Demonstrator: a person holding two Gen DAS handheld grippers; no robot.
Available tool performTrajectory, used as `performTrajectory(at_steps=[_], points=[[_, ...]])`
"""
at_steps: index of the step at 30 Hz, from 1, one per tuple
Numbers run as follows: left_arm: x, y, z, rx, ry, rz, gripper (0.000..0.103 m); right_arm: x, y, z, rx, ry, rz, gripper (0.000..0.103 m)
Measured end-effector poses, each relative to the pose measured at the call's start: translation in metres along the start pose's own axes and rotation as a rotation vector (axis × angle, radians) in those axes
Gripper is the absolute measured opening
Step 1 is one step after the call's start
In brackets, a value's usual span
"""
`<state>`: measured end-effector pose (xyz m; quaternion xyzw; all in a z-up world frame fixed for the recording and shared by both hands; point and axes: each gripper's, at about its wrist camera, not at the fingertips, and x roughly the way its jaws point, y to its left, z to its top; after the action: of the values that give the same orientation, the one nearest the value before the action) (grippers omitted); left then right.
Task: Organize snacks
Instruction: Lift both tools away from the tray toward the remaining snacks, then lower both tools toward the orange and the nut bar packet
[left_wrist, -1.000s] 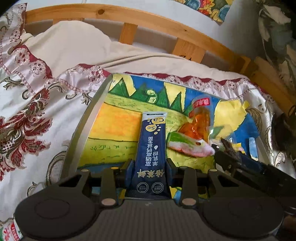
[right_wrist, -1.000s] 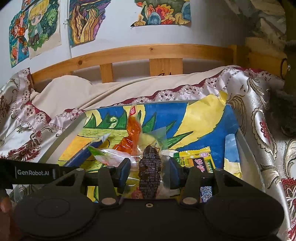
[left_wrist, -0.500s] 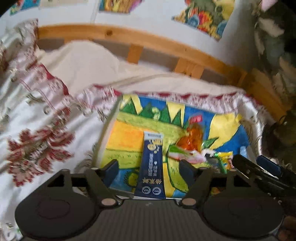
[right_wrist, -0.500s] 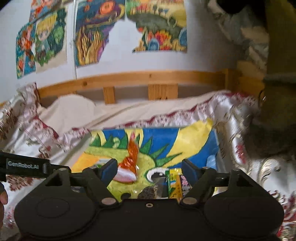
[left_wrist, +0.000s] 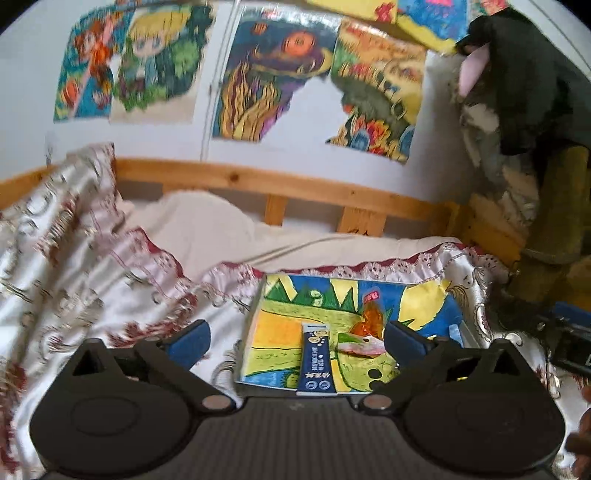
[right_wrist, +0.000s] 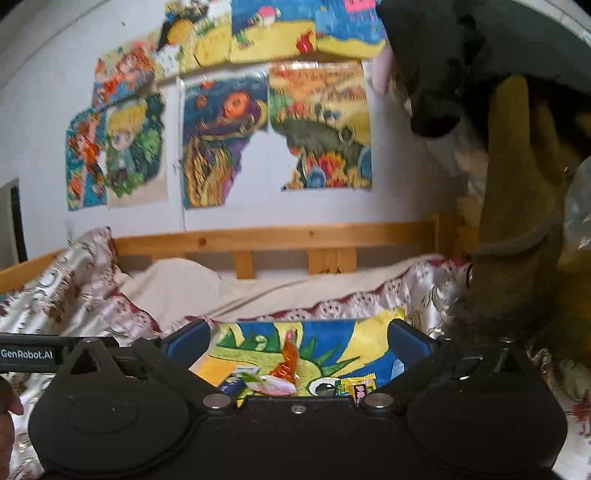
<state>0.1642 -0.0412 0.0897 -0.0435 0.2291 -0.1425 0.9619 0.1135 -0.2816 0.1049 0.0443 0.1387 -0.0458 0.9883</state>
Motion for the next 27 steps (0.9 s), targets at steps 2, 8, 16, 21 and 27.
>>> performTrajectory(at_steps=[2, 8, 16, 21, 27], points=[[-0.018, 0.001, -0.004, 0.016, -0.023, 0.01, 0.102, -0.02, 0.005, -0.001, -0.005, -0.017, 0.009, 0.102], [-0.062, 0.01, -0.024, 0.026, -0.027, 0.026, 0.102, -0.065, 0.02, -0.013, -0.014, -0.021, 0.027, 0.102], [-0.098, 0.02, -0.053, 0.04, 0.027, 0.06, 0.102, -0.106, 0.043, -0.039, -0.042, -0.008, 0.04, 0.102], [-0.111, 0.027, -0.069, 0.041, 0.051, 0.08, 0.102, -0.118, 0.05, -0.059, -0.034, 0.035, 0.044, 0.102], [-0.113, 0.035, -0.085, 0.036, 0.092, 0.102, 0.102, -0.12, 0.054, -0.081, -0.019, 0.09, 0.036, 0.102]])
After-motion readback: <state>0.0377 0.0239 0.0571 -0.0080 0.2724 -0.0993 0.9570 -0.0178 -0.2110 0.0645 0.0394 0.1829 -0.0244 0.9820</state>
